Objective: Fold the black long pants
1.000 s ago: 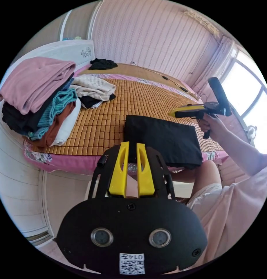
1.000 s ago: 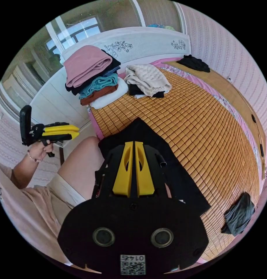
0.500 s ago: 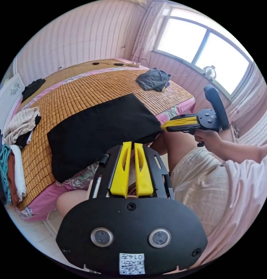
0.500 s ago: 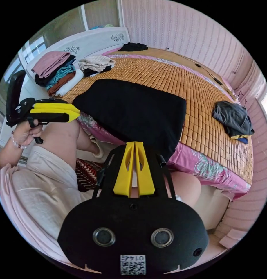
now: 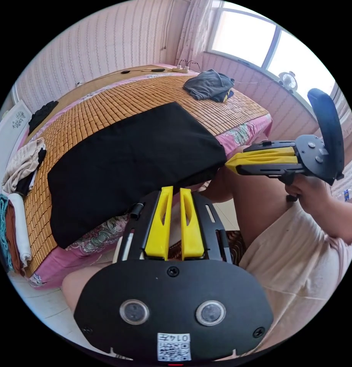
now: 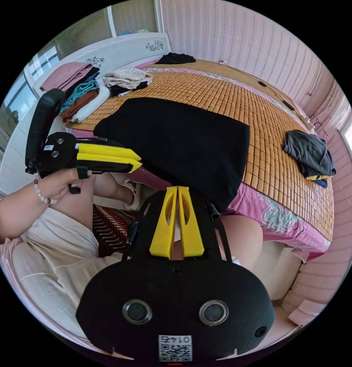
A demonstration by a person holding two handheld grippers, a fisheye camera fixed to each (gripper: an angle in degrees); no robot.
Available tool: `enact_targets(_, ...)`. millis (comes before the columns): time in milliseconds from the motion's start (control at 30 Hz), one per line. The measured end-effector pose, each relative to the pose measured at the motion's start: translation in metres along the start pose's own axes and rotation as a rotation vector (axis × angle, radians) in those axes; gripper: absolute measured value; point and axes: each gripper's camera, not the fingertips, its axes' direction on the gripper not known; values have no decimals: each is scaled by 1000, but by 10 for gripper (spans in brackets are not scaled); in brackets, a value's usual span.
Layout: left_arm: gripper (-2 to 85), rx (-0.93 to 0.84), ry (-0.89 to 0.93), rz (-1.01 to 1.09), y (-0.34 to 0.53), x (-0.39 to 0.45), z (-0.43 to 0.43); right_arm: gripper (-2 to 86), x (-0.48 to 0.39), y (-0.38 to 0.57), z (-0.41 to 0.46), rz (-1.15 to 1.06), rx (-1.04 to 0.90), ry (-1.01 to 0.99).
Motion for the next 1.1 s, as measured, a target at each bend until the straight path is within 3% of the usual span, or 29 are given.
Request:
enact_targets(367, 50, -12, -61, -25, -33, -32, 57, -3, -34, -58, 40, -131, -37, 29)
enact_targets(667, 48, -45, -70, -117, -36, -51, 112, -3, -58, -171, 74, -306, -85, 89)
enact_targets(1100, 44, -64, -37, -59, -49, -71, 153, -5, -101, -310, 168, -439, -340, 192)
